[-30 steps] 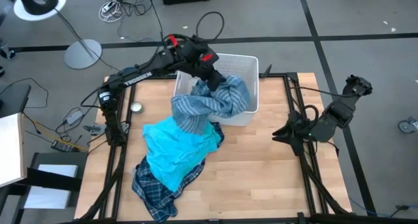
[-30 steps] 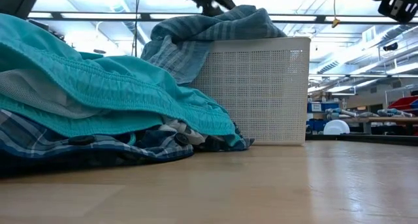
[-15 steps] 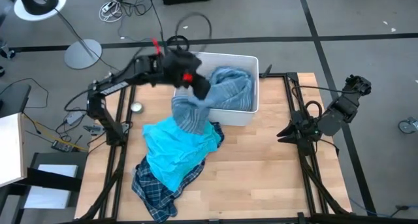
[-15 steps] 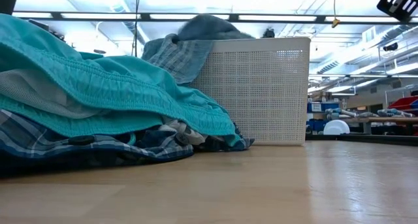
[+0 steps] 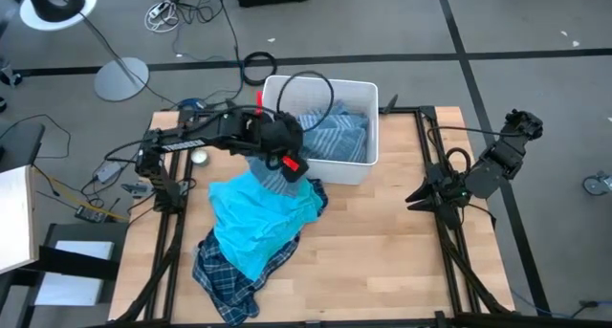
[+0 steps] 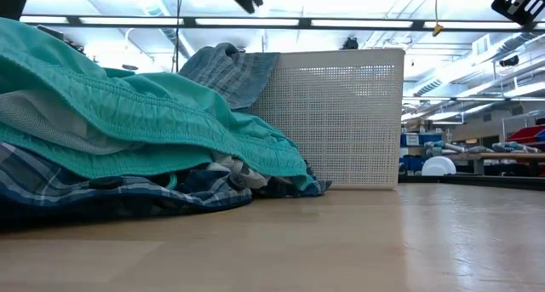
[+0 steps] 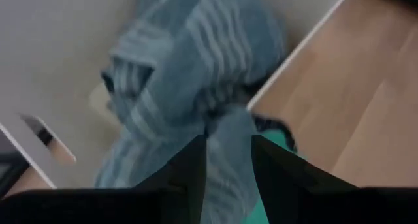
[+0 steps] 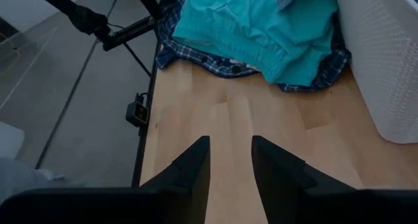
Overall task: Sort clothes
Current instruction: Put the light blue long sleeve into the white bin
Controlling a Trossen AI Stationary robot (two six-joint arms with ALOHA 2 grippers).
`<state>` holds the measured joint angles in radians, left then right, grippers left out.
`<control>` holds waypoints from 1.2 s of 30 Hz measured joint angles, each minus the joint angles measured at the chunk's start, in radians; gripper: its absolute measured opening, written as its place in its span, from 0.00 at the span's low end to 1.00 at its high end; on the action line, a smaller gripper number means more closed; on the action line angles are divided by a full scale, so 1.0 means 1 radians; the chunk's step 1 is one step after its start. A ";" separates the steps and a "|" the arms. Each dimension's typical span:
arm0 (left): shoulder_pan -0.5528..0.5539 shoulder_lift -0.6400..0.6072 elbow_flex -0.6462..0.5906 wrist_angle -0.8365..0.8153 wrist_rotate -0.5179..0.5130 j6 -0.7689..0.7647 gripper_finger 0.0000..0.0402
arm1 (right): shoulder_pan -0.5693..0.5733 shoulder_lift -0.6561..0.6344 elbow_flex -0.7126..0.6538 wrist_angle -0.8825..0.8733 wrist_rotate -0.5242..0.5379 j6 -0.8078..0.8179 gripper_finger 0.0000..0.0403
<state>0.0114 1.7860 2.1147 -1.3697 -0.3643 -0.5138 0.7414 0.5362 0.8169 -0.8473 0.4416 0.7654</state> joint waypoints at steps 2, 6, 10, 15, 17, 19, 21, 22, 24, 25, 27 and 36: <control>-0.004 0.011 0.000 -0.043 0.013 -0.026 0.31 | 0.000 0.000 0.000 0.011 0.000 0.000 0.28; -0.013 0.035 0.000 -0.112 0.039 -0.077 0.31 | 0.000 0.000 0.000 0.021 -0.001 0.011 0.28; -0.018 0.056 -0.005 -0.157 0.040 -0.122 0.31 | 0.000 0.000 0.000 0.022 -0.001 0.016 0.28; -0.018 0.072 -0.027 -0.180 0.043 -0.154 0.31 | 0.000 0.000 0.000 0.023 -0.001 0.016 0.28; -0.017 0.073 -0.041 -0.175 0.044 -0.157 0.31 | 0.000 0.000 0.000 0.023 -0.001 0.016 0.28; -0.014 0.074 -0.054 -0.176 0.040 -0.176 0.31 | 0.000 0.000 0.000 0.023 -0.001 0.016 0.28; -0.010 0.074 -0.062 -0.192 0.036 -0.207 0.30 | 0.000 0.000 0.000 0.023 -0.001 0.016 0.28; -0.006 0.074 -0.066 -0.201 0.032 -0.223 0.29 | 0.000 0.000 0.000 0.023 -0.001 0.016 0.28; 0.002 0.074 -0.077 -0.203 0.025 -0.230 0.23 | 0.000 0.000 0.000 0.024 0.000 0.011 0.28; 0.005 0.074 -0.079 -0.202 0.024 -0.230 0.20 | 0.000 0.000 0.000 0.026 0.000 0.007 0.28; 0.015 0.074 -0.079 -0.200 0.025 -0.227 0.11 | 0.000 0.000 0.000 0.026 0.000 0.001 0.28; 0.048 0.074 0.025 -0.193 0.012 -0.221 0.01 | 0.000 0.000 0.000 0.022 0.002 -0.008 0.28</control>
<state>0.0589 1.8595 2.1396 -1.5623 -0.3519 -0.7349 0.7414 0.5365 0.8169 -0.8253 0.4440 0.7573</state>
